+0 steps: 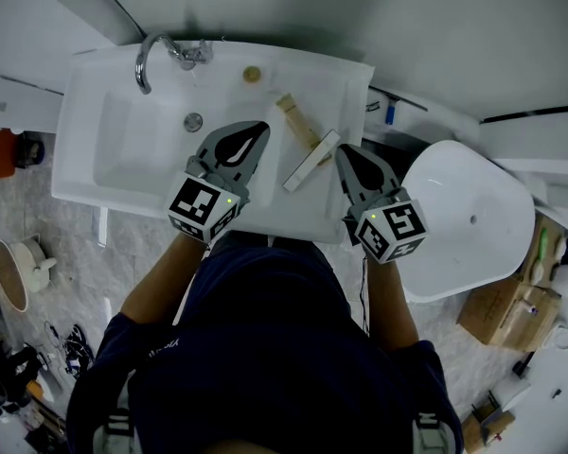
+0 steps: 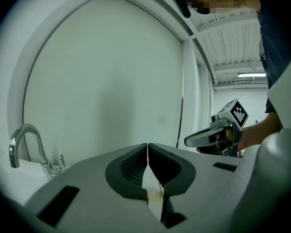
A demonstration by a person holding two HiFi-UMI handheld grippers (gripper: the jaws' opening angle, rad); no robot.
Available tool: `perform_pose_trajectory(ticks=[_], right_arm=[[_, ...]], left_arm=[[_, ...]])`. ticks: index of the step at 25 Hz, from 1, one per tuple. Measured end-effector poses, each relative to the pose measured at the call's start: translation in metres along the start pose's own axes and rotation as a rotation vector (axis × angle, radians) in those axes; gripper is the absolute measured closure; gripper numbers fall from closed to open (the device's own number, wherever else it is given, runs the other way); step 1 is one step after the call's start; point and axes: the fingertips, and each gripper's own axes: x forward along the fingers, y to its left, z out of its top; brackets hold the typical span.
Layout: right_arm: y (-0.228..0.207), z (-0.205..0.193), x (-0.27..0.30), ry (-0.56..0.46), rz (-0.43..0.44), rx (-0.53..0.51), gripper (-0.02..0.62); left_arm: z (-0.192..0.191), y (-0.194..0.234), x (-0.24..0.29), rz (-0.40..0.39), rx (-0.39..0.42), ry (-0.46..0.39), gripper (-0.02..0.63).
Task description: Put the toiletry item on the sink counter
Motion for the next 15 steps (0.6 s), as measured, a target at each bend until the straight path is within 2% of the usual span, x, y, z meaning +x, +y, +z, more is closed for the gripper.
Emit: perform_pose_trajectory(ticks=[5, 15], right_arm=[[-0.006, -0.002, -0.003, 0.004, 0.003, 0.002, 0.591], [-0.017, -0.002, -0.005, 0.01, 0.016, -0.001, 0.591]], left_arm=[[0.001, -0.005, 0.006, 0.004, -0.009, -0.007, 0.571], [-0.006, -0.012, 0.016, 0.009, -0.007, 0.032, 0.571]])
